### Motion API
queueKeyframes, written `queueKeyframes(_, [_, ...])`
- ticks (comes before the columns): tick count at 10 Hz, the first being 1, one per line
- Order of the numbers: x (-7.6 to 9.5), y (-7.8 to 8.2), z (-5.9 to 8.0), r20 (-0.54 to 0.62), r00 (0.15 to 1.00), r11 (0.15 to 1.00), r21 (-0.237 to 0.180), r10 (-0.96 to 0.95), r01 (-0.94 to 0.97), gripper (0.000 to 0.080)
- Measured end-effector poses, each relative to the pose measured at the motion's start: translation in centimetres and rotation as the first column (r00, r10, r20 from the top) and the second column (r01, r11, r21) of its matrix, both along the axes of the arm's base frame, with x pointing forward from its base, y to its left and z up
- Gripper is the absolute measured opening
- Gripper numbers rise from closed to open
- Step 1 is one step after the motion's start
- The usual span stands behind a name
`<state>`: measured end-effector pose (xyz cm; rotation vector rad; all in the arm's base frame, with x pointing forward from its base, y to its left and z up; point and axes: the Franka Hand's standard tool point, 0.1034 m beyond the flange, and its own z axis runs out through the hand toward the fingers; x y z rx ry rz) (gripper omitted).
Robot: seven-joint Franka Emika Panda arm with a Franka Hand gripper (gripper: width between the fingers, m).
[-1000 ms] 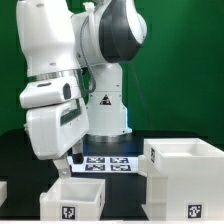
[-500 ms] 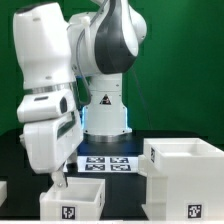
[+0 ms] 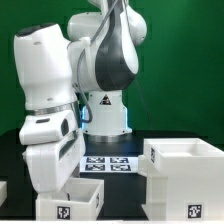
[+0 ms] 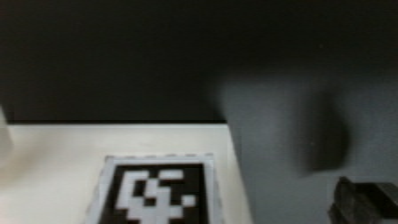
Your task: Assemble drawer
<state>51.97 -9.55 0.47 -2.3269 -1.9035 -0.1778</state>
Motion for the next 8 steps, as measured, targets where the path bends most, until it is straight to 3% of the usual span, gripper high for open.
queueKeyframes(2, [-0.02, 0.06, -0.09, 0.007, 1.0, 1.0, -0.006, -0.023, 0.023, 0.0649])
queueKeyframes(4, [-0.04, -0.01, -0.1, 0.006, 0.999, 0.999, -0.007, -0.031, 0.031, 0.0393])
queueKeyframes(5, [-0.05, -0.04, -0.1, 0.005, 0.999, 0.999, -0.007, -0.034, 0.034, 0.0393])
queueKeyframes(6, [-0.05, -0.06, -0.1, 0.005, 0.999, 0.999, -0.007, -0.037, 0.037, 0.0211])
queueKeyframes(7, [-0.05, -0.07, -0.1, 0.004, 0.999, 0.999, -0.007, -0.038, 0.038, 0.0082])
queueKeyframes(8, [-0.05, -0.11, -0.09, 0.004, 0.999, 0.999, -0.007, -0.041, 0.042, 0.0082])
